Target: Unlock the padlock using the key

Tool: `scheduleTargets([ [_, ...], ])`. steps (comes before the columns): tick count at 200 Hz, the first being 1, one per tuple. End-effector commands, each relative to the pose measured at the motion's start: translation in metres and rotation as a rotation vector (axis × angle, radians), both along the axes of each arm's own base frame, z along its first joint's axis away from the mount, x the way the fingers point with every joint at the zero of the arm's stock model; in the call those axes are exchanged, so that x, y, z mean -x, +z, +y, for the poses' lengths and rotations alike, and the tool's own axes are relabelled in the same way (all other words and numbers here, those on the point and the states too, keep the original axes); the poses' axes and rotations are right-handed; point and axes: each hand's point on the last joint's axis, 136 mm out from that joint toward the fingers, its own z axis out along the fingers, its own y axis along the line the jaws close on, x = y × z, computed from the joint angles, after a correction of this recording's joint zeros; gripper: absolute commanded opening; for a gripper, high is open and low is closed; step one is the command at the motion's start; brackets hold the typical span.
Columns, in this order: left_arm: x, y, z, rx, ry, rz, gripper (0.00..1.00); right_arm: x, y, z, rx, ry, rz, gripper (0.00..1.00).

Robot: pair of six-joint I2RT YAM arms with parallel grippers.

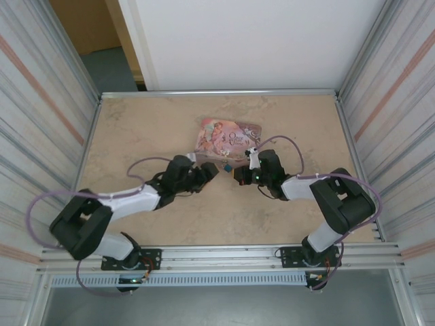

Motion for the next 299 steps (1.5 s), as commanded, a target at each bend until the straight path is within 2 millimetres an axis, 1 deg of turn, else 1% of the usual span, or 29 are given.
scheduleTargets([
  [1, 0.006, 0.002, 0.024, 0.026, 0.036, -0.027, 0.62, 0.000, 0.028, 0.008, -0.105, -0.007, 0.016, 0.00],
  [13, 0.011, 0.005, 0.033, 0.038, 0.051, -0.034, 0.60, 0.005, 0.027, 0.010, -0.110, 0.001, 0.037, 0.00],
  [31, 0.018, 0.006, 0.040, 0.063, 0.068, -0.025, 0.57, 0.013, 0.024, 0.014, -0.095, 0.014, 0.060, 0.00],
  [59, 0.025, -0.001, 0.045, 0.149, 0.113, 0.016, 0.52, 0.021, 0.022, 0.016, -0.101, 0.017, 0.093, 0.00],
  [75, 0.024, -0.003, 0.044, 0.195, 0.134, 0.029, 0.50, 0.024, 0.024, 0.020, -0.106, 0.017, 0.108, 0.00],
  [118, 0.015, 0.000, 0.027, 0.277, 0.119, 0.034, 0.50, 0.032, 0.028, 0.031, -0.101, 0.003, 0.143, 0.00],
  [194, 0.008, -0.017, -0.007, 0.360, 0.142, 0.048, 0.48, 0.038, 0.028, 0.036, -0.136, -0.046, 0.237, 0.00],
  [206, 0.007, -0.020, -0.011, 0.378, 0.150, 0.053, 0.47, 0.038, 0.028, 0.036, -0.139, -0.052, 0.242, 0.00],
  [222, 0.005, -0.020, -0.018, 0.414, 0.152, 0.036, 0.43, 0.039, 0.028, 0.037, -0.141, -0.052, 0.245, 0.00],
  [236, 0.003, -0.021, -0.022, 0.435, 0.164, 0.026, 0.41, 0.039, 0.028, 0.038, -0.143, -0.053, 0.247, 0.00],
  [266, 0.000, -0.027, -0.026, 0.443, 0.174, 0.032, 0.41, 0.040, 0.029, 0.041, -0.147, -0.049, 0.256, 0.00],
  [291, -0.004, -0.024, -0.028, 0.460, 0.182, 0.011, 0.40, 0.041, 0.027, 0.040, -0.143, -0.053, 0.261, 0.00],
  [299, -0.006, -0.026, -0.028, 0.458, 0.188, 0.014, 0.41, 0.041, 0.028, 0.041, -0.146, -0.050, 0.261, 0.00],
])
